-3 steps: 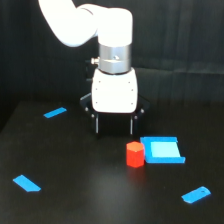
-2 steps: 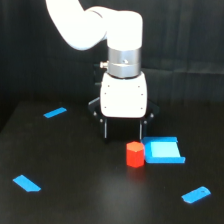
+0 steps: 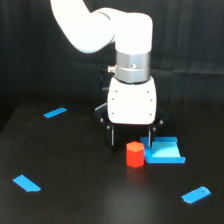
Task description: Pick up the red object from the table
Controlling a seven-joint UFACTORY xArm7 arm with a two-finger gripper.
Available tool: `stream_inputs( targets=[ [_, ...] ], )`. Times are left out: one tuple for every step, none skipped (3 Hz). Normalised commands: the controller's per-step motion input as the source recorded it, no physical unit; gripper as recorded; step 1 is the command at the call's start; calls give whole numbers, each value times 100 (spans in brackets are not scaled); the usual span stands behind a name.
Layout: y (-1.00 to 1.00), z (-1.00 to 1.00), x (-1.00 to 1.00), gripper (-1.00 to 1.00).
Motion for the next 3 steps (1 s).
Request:
stream_inputs(
  targets=[
    [-45,-15,-11,62],
    [-22,-7,-3,-57],
    [-12,-6,10,-97]
  ],
)
